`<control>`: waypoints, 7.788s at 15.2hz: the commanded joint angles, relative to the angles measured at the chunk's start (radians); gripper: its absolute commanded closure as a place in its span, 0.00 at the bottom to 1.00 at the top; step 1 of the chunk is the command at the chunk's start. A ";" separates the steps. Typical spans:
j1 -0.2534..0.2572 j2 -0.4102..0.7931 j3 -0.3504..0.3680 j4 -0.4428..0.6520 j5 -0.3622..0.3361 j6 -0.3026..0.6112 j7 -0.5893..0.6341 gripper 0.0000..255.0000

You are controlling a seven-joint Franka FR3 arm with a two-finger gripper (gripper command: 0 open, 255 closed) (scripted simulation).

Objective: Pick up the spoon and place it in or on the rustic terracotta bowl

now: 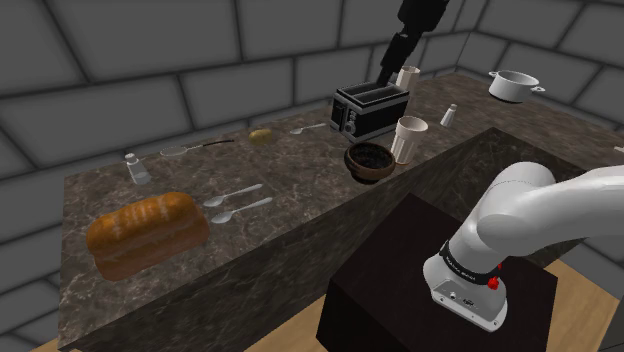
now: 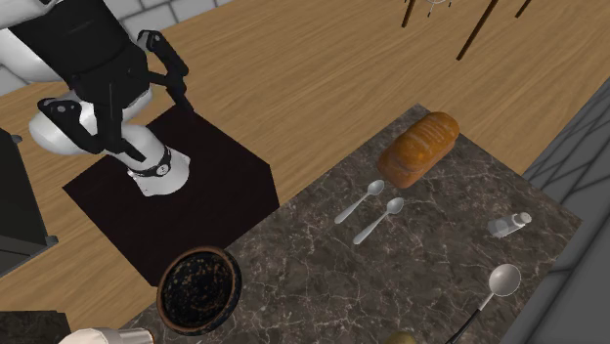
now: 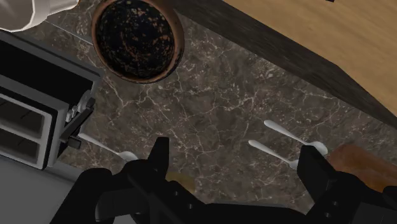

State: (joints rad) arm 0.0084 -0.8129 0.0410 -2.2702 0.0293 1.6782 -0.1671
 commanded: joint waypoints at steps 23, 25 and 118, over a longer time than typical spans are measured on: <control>0.117 0.737 0.184 0.201 -0.156 0.352 -0.136 0.00; 0.128 0.808 0.199 0.236 -0.187 0.366 -0.138 0.00; 0.052 0.741 0.157 0.059 -0.301 0.398 -0.575 1.00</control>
State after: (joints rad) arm 0.0693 -0.0484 0.2079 -2.1881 -0.2747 2.0698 -0.7210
